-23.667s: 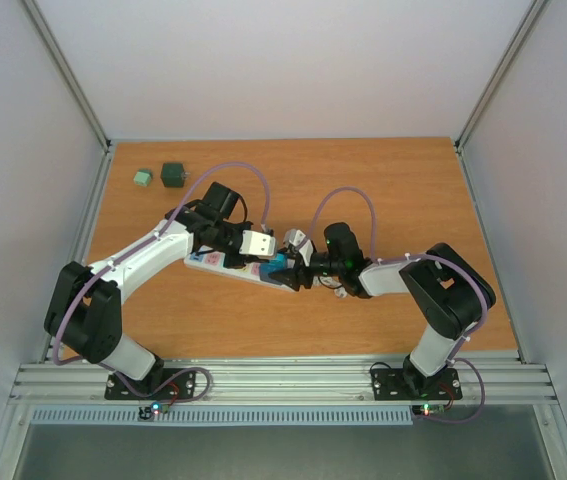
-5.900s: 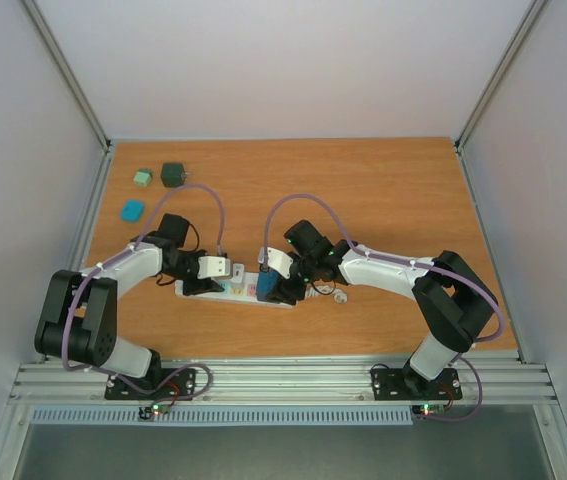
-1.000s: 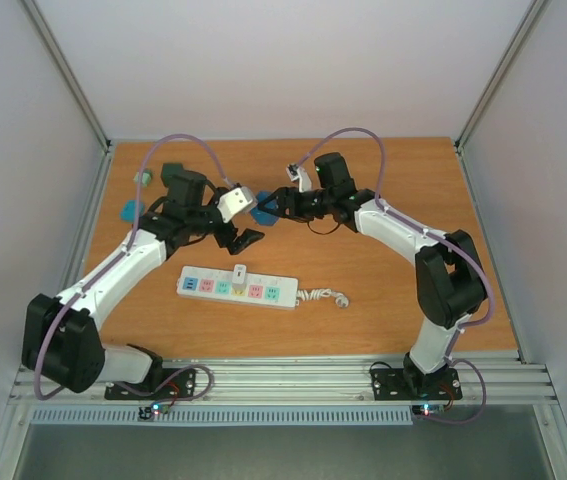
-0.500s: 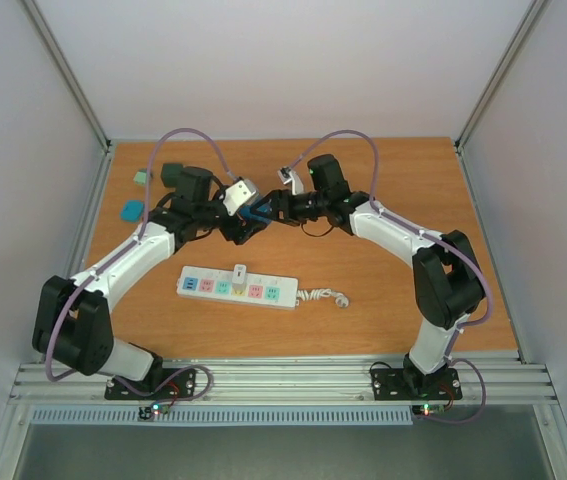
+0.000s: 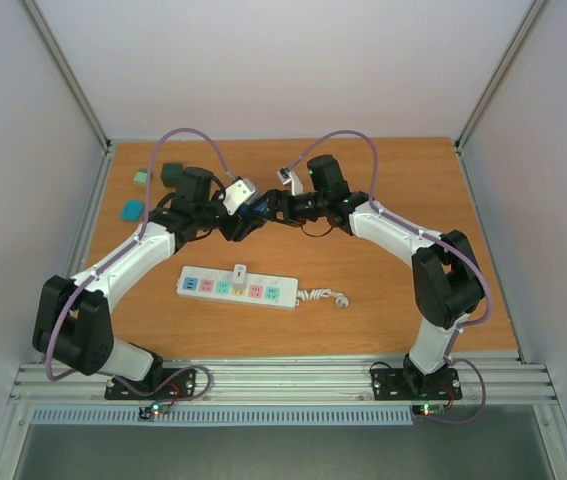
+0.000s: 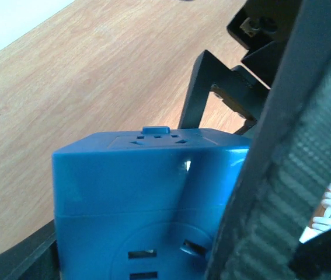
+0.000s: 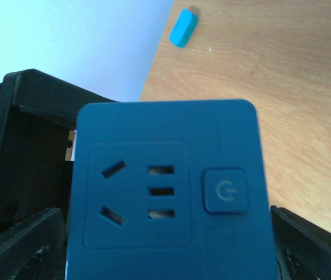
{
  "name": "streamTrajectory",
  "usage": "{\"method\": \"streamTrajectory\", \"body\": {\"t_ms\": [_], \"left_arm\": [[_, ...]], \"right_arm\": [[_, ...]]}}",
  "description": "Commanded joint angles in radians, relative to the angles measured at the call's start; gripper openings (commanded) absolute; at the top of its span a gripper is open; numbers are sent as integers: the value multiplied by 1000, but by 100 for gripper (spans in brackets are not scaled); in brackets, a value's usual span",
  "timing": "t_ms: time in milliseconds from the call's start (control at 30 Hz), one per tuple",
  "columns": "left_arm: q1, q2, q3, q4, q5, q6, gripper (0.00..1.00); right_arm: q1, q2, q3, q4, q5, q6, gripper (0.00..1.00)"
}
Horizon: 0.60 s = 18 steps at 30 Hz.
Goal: Pull the plug off the socket
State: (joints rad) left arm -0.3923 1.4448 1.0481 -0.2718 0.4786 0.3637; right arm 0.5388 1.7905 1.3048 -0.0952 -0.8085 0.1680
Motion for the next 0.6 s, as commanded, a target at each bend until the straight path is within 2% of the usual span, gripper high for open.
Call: {"method": "streamTrajectory", "body": {"t_ms": [0, 367, 567], "left_arm": [[19, 3, 6, 40, -19, -41, 41], [199, 17, 14, 4, -29, -184, 25], [258, 44, 52, -63, -266, -283, 15]], "right_arm": [[-4, -19, 29, -8, 4, -47, 98], [-112, -74, 6, -41, 30, -142, 99], [-143, -138, -83, -8, 86, -214, 98]]}}
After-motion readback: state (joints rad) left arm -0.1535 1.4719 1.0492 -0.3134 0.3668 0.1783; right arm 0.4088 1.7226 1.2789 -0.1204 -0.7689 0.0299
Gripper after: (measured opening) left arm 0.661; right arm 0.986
